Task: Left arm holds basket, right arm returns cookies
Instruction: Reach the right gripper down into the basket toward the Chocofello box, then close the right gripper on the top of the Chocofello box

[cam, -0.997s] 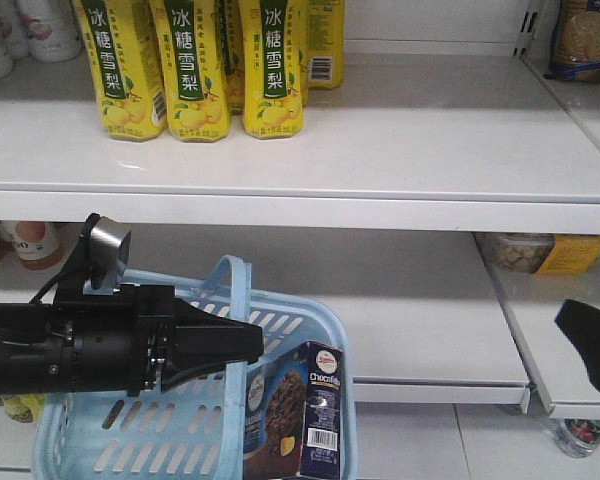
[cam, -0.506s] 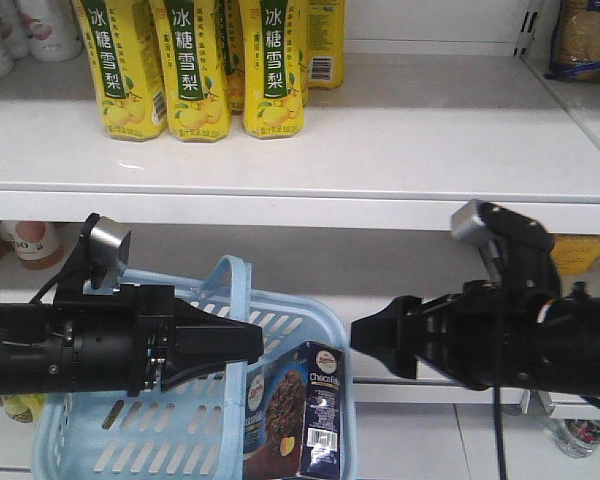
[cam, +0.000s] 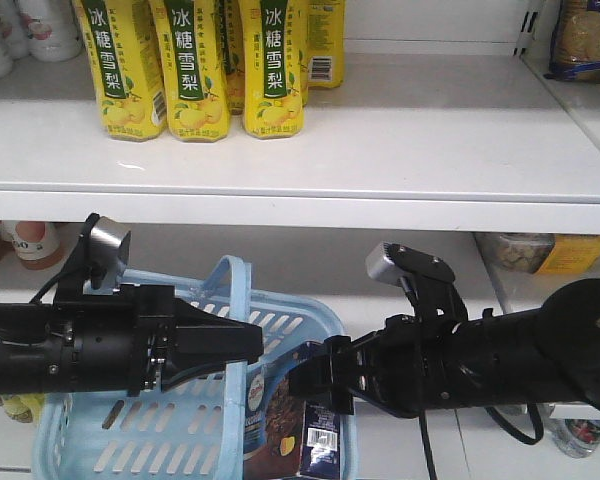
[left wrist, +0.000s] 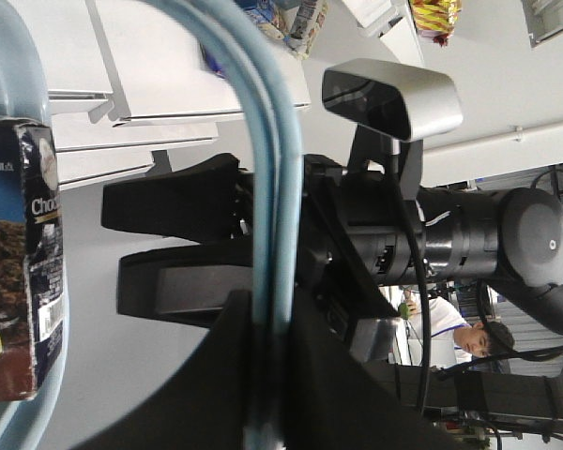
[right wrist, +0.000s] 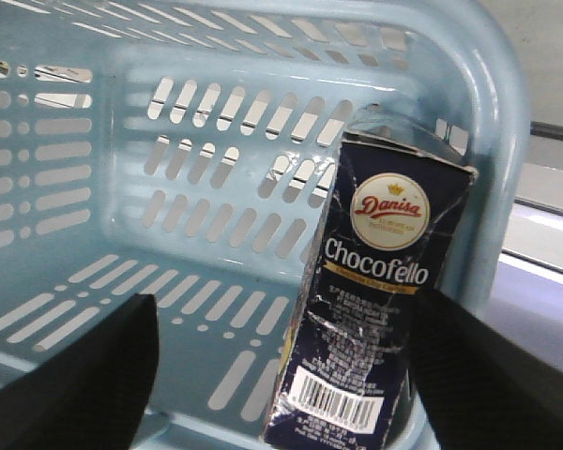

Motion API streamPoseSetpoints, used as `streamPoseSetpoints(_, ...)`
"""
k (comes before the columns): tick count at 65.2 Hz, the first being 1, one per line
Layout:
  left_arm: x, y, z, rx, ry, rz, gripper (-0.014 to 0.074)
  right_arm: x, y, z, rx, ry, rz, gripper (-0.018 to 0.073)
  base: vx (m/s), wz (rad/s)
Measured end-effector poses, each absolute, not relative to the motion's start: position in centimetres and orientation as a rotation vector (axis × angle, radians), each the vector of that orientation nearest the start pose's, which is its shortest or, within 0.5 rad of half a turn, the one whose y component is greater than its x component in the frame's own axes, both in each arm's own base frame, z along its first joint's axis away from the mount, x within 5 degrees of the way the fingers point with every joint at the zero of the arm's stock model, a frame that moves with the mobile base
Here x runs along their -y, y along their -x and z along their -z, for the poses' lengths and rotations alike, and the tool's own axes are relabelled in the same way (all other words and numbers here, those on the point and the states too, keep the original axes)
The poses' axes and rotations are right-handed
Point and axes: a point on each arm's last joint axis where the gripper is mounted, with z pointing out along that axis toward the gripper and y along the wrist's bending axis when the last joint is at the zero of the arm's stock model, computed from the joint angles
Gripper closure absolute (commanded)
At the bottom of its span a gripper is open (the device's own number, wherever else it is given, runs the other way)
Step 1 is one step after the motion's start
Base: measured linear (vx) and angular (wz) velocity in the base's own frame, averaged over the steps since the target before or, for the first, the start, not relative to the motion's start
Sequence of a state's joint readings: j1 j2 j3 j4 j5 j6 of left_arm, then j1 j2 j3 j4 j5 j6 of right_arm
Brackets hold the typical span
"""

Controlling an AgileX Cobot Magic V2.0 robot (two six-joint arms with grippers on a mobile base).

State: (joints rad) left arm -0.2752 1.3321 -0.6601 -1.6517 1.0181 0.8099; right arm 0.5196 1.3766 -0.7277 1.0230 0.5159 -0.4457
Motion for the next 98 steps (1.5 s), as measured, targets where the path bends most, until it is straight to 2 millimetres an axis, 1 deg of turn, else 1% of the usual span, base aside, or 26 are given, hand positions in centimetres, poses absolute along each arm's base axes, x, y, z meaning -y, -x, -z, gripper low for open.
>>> streamPoseSetpoints(46, 13.8, -20.5, -26.5, -2.251, -0.031, 1.722, 0.0599, -16.9, -21.6, -20.7, -2.637, 0.208, -0.956, 0.0042, 0.00, 0.00)
streamPoseSetpoints(68, 13.8, -20.5, -26.5, -2.251, -0.031, 1.722, 0.0599, -17.3, -21.9, -20.6, -2.599, 0.213, -1.008, 0.0042, 0.00, 0.00)
streamPoseSetpoints(77, 13.8, -20.5, -26.5, -2.251, -0.031, 1.722, 0.0599, -17.5, -22.2, -19.7, -2.627, 0.198, -1.007, 0.0042, 0.00, 0.00)
streamPoseSetpoints(87, 13.8, -20.5, -26.5, -2.252, -0.032, 1.720, 0.0599, -17.9, -22.5, -18.7, -2.653, 0.189, -1.033, 0.0042, 0.00, 0.00)
streamPoseSetpoints(98, 13.8, -20.5, -26.5, -2.253, -0.033, 1.719, 0.0599, -18.8, -22.2, -18.5, -2.625, 0.231, -1.065, 0.0042, 0.00, 0.00)
